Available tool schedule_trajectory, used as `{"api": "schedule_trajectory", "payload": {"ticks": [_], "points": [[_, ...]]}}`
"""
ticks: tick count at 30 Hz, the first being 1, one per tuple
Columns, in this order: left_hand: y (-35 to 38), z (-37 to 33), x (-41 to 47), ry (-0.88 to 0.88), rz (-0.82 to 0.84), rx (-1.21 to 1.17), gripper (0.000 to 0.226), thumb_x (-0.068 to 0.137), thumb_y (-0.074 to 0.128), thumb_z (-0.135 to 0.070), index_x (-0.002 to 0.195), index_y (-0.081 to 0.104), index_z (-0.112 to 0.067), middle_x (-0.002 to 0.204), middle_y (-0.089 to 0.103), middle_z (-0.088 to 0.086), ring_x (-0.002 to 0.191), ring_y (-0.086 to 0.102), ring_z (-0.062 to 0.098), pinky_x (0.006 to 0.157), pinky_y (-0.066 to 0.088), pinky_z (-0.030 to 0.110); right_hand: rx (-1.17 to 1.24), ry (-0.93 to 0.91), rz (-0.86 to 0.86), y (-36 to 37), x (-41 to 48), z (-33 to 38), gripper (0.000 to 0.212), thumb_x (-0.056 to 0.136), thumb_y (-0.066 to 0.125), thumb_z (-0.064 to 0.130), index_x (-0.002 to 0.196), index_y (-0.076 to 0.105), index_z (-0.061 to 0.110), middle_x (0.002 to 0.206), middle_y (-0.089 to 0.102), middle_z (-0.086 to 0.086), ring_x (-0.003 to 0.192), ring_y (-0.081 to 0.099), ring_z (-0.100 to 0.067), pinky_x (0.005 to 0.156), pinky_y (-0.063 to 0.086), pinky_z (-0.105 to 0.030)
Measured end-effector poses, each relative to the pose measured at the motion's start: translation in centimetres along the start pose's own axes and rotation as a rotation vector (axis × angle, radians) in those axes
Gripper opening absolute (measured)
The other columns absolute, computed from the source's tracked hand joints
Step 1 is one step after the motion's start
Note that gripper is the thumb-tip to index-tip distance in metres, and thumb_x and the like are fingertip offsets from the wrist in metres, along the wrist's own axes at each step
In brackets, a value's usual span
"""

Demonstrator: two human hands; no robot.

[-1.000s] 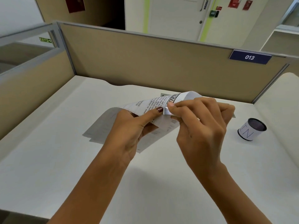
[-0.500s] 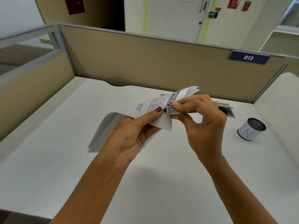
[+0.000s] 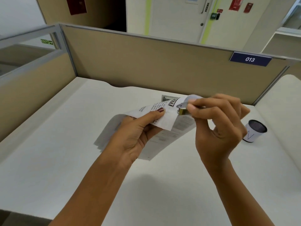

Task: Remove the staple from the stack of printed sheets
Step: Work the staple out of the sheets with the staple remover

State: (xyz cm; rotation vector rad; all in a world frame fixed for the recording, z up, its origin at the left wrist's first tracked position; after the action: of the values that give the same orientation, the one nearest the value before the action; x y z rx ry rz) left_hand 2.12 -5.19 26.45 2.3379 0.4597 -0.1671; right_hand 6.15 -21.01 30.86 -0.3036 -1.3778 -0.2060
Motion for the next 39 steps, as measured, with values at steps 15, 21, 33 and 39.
{"api": "schedule_trajectory", "payload": {"ticks": [15, 21, 33, 39], "points": [[-0.9, -0.2, 0.3, 0.109, -0.089, 0.256, 0.046, 0.076, 0.072, -0.014, 0.12, 0.061, -0.007, 0.111, 0.071, 0.01, 0.097, 0.07, 0.024, 0.087, 0.056, 0.039, -0.031, 0.178, 0.374, 1.6, -0.3, 0.1, 0.008, 0.081, 0.077, 0.004, 0.086, 0.076, 0.01, 0.089, 0.074, 0.001, 0.087, 0.064, -0.023, 0.069, 0.045, -0.053], [-0.9, -0.2, 0.6, 0.106, -0.117, 0.266, 0.044, 0.078, 0.072, -0.016, 0.119, 0.062, -0.007, 0.108, 0.072, 0.01, 0.096, 0.07, 0.025, 0.085, 0.057, 0.039, -0.049, 0.134, 0.361, 1.8, -0.3, 0.2, 0.004, 0.082, 0.076, 0.005, 0.083, 0.076, 0.009, 0.087, 0.074, 0.0, 0.085, 0.064, -0.025, 0.066, 0.044, -0.053], [-1.8, 0.1, 0.9, 0.1, -0.176, 0.353, 0.033, 0.074, 0.076, -0.022, 0.103, 0.069, -0.008, 0.094, 0.075, 0.011, 0.088, 0.072, 0.026, 0.078, 0.058, 0.037, -0.077, -0.025, 0.29, 2.0, -0.1, 1.4, 0.038, 0.097, 0.057, 0.024, 0.069, 0.075, 0.007, 0.081, 0.074, -0.003, 0.078, 0.062, -0.029, 0.073, 0.035, -0.038], [-1.7, 0.1, 0.9, 0.095, -0.152, 0.321, 0.031, 0.075, 0.075, -0.019, 0.103, 0.07, -0.005, 0.094, 0.075, 0.011, 0.086, 0.071, 0.024, 0.074, 0.057, 0.034, -0.13, -0.193, 0.185, 1.7, -0.8, 1.9, 0.034, 0.095, 0.063, 0.018, 0.066, 0.077, 0.008, 0.082, 0.076, -0.003, 0.077, 0.063, -0.024, 0.072, 0.038, -0.041]]}}
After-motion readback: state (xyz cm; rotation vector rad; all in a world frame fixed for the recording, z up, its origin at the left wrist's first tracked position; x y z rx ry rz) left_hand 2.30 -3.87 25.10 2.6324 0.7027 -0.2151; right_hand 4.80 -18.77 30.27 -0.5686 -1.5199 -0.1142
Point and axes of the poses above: each hand's wrist, its own x-axis towards the middle knuckle, its own y-axis out of the palm, z = x × y, the point moved 5 cm from there along x, towards the middle knuckle
